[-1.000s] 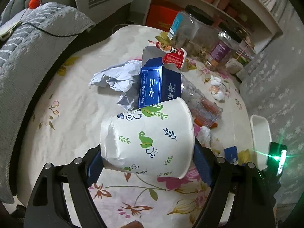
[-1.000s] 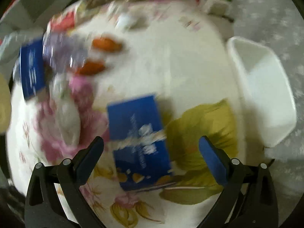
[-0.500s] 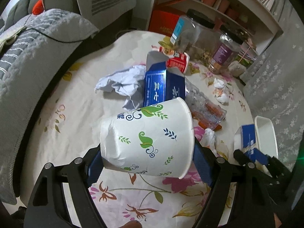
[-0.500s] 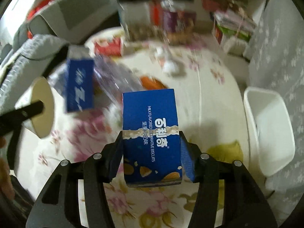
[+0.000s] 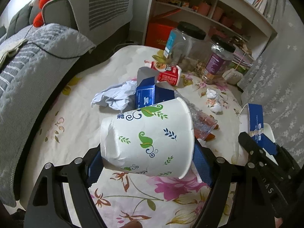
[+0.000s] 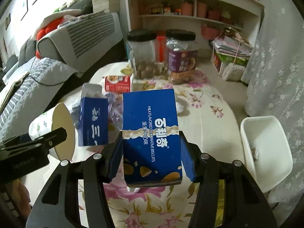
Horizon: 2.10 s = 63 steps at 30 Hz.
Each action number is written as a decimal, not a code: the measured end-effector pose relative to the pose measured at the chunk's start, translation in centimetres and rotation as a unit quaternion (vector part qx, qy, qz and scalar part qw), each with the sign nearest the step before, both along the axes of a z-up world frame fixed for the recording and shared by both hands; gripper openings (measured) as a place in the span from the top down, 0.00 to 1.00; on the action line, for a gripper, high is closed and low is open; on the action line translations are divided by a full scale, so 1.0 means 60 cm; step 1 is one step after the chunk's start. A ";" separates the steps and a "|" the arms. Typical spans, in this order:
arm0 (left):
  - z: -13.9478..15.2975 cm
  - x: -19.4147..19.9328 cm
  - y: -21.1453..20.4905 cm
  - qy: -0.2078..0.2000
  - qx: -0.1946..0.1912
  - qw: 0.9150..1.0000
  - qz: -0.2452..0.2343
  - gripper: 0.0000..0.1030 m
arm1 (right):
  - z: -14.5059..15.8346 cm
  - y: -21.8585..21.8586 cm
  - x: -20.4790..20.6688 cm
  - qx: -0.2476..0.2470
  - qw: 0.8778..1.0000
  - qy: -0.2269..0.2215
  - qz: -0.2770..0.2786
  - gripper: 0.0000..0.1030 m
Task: Collect trash
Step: 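Carry the biscuit box to the bin and release it with the right tool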
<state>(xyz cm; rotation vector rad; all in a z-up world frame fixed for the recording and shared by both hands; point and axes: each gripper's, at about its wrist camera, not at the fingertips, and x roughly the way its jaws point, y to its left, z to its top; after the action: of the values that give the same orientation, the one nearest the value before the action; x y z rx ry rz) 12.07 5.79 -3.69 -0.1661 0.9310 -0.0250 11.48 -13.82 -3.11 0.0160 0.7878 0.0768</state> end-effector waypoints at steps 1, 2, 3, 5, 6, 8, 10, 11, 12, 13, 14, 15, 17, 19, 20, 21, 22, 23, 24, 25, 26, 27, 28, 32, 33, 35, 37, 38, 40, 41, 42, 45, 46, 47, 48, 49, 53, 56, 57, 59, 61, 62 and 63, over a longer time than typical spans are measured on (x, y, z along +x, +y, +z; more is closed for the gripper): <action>0.002 -0.001 -0.006 -0.005 0.005 1.000 -0.001 0.23 | 0.004 -0.002 -0.002 -0.001 1.000 -0.004 -0.002 0.50; 0.004 -0.001 -0.011 -0.008 0.007 1.000 -0.002 0.23 | 0.007 -0.005 -0.003 -0.003 1.000 -0.008 -0.004 0.50; 0.005 -0.002 -0.017 -0.013 0.011 1.000 -0.004 0.23 | 0.009 -0.006 -0.005 -0.004 1.000 -0.011 -0.006 0.50; 0.009 -0.001 -0.029 -0.019 0.016 1.000 -0.007 0.23 | 0.017 -0.013 -0.009 -0.006 1.000 -0.022 -0.012 0.50; 0.010 -0.002 -0.035 -0.023 0.019 1.000 -0.009 0.23 | 0.018 -0.016 -0.010 -0.007 1.000 -0.025 -0.014 0.50; 0.015 -0.005 -0.045 -0.032 0.023 0.999 -0.010 0.23 | 0.025 -0.024 -0.013 -0.010 0.999 -0.034 -0.020 0.50; 0.019 -0.007 -0.054 -0.040 0.026 0.999 -0.011 0.23 | 0.031 -0.035 -0.016 -0.010 0.999 -0.040 -0.027 0.50; 0.022 -0.008 -0.060 -0.044 0.027 0.999 -0.011 0.23 | 0.033 -0.040 -0.017 -0.009 0.999 -0.041 -0.030 0.50; 0.025 -0.009 -0.067 -0.048 0.028 0.998 -0.012 0.23 | 0.035 -0.046 -0.018 -0.007 0.998 -0.043 -0.034 0.50; 0.027 -0.009 -0.072 -0.051 0.029 0.998 -0.013 0.23 | 0.036 -0.051 -0.019 -0.006 0.998 -0.045 -0.038 0.50; 0.028 -0.010 -0.077 -0.054 0.030 0.998 -0.013 0.23 | 0.038 -0.057 -0.021 -0.004 0.998 -0.048 -0.043 0.50; 0.030 -0.011 -0.084 -0.058 0.032 0.998 -0.014 0.23 | 0.041 -0.064 -0.023 -0.003 0.998 -0.051 -0.047 0.50; 0.033 -0.013 -0.096 -0.065 0.035 0.997 -0.013 0.23 | 0.044 -0.075 -0.026 -0.002 0.997 -0.057 -0.055 0.50; 0.035 -0.013 -0.111 -0.072 0.037 0.997 -0.014 0.23 | 0.048 -0.088 -0.030 -0.001 0.996 -0.062 -0.063 0.50; 0.036 -0.014 -0.117 -0.074 0.037 0.996 -0.015 0.23 | 0.049 -0.095 -0.031 0.000 0.996 -0.063 -0.068 0.50; 0.037 -0.014 -0.127 -0.077 0.036 0.996 -0.018 0.23 | 0.051 -0.102 -0.032 0.001 0.995 -0.065 -0.073 0.50; 0.037 -0.014 -0.133 -0.078 0.036 0.996 -0.020 0.23 | 0.052 -0.109 -0.034 0.002 0.995 -0.066 -0.078 0.50; 0.038 -0.014 -0.140 -0.079 0.036 0.996 -0.023 0.23 | 0.052 -0.117 -0.035 0.004 0.994 -0.066 -0.083 0.50; 0.038 -0.015 -0.149 -0.080 0.036 0.996 -0.026 0.23 | 0.053 -0.125 -0.036 0.006 0.994 -0.067 -0.089 0.50; 0.038 -0.015 -0.156 -0.081 0.035 0.996 -0.030 0.23 | 0.055 -0.136 -0.038 0.008 0.993 -0.068 -0.097 0.50; 0.038 -0.016 -0.162 -0.080 0.035 0.996 -0.033 0.23 | 0.057 -0.146 -0.039 0.010 0.992 -0.068 -0.105 0.50; 0.037 -0.016 -0.170 -0.080 0.036 0.996 -0.037 0.23 | 0.058 -0.159 -0.041 0.012 0.991 -0.069 -0.113 0.50; 0.037 -0.017 -0.177 -0.079 0.037 0.995 -0.040 0.23 | 0.061 -0.169 -0.041 0.015 0.990 -0.070 -0.120 0.50; 0.036 -0.016 -0.207 -0.072 0.035 0.995 -0.055 0.23 | 0.068 -0.223 -0.043 0.028 0.984 -0.067 -0.163 0.50; 0.036 -0.016 -0.217 -0.072 0.034 0.995 -0.060 0.23 | 0.069 -0.237 -0.044 0.034 0.982 -0.066 -0.174 0.50; 0.038 -0.018 -0.235 -0.072 0.035 0.994 -0.070 0.23 | 0.073 -0.272 -0.047 0.042 0.976 -0.063 -0.205 0.50; 0.041 -0.020 -0.262 -0.072 0.034 0.993 -0.083 0.23 | 0.079 -0.300 -0.051 0.046 0.970 -0.063 -0.231 0.50; 0.043 -0.020 -0.279 -0.070 0.031 0.993 -0.091 0.23 | 0.084 -0.315 -0.053 0.047 0.967 -0.063 -0.244 0.49; 0.046 -0.019 -0.308 -0.068 0.024 0.992 -0.107 0.23 | 0.093 -0.348 -0.055 0.049 0.962 -0.055 -0.265 0.47; 0.048 -0.019 -0.323 -0.068 0.022 0.991 -0.115 0.23 | 0.099 -0.367 -0.060 0.056 0.957 -0.057 -0.278 0.45; 0.049 -0.020 -0.343 -0.069 0.022 0.990 -0.125 0.23 | 0.105 -0.383 -0.067 0.063 0.952 -0.062 -0.292 0.37; 0.050 -0.016 -0.393 -0.066 0.018 0.987 -0.146 0.23 | 0.117 -0.428 -0.087 0.071 0.939 -0.073 -0.329 0.25; 0.050 -0.014 -0.413 -0.062 0.014 0.986 -0.155 0.23 | 0.119 -0.442 -0.094 0.076 0.934 -0.075 -0.340 0.24; 0.050 -0.011 -0.432 -0.058 0.009 0.985 -0.163 0.23 | 0.121 -0.455 -0.101 0.081 0.931 -0.075 -0.348 0.23; 0.048 -0.010 -0.456 -0.054 0.005 0.983 -0.173 0.23 | 0.123 -0.466 -0.105 0.085 0.928 -0.076 -0.354 0.20; 0.047 -0.010 -0.475 -0.051 0.003 0.982 -0.181 0.23 | 0.125 -0.482 -0.114 0.093 0.923 -0.079 -0.365 0.18; 0.043 -0.016 -0.549 -0.047 0.005 0.976 -0.214 0.23 | 0.131 -0.523 -0.139 0.114 0.909 -0.090 -0.390 0.15; 0.045 -0.020 -0.596 -0.050 0.008 0.971 -0.234 0.23 | 0.135 -0.547 -0.154 0.128 0.900 -0.100 -0.404 0.12; 0.047 -0.021 -0.611 -0.050 0.008 0.969 -0.240 0.23 | 0.137 -0.555 -0.158 0.130 0.898 -0.102 -0.407 0.12; 0.050 -0.021 -0.633 -0.049 0.006 0.967 -0.252 0.23 | 0.139 -0.569 -0.168 0.136 0.894 -0.107 -0.414 0.12; 0.053 -0.020 -0.658 -0.043 0.003 0.962 -0.268 0.22 | 0.142 -0.579 -0.177 0.139 0.890 -0.111 -0.419 0.11; 0.053 -0.019 -0.666 -0.040 0.005 0.961 -0.274 0.19 | 0.142 -0.583 -0.180 0.141 0.889 -0.113 -0.421 0.11; 0.055 -0.019 -0.673 -0.039 0.005 0.960 -0.277 0.13 | 0.143 -0.588 -0.185 0.143 0.887 -0.116 -0.424 0.11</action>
<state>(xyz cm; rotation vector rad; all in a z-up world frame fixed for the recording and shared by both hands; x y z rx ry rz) 10.93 -34.61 -0.40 0.1088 0.8737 -0.5419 0.41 -49.08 5.47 0.6205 0.4687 -0.6299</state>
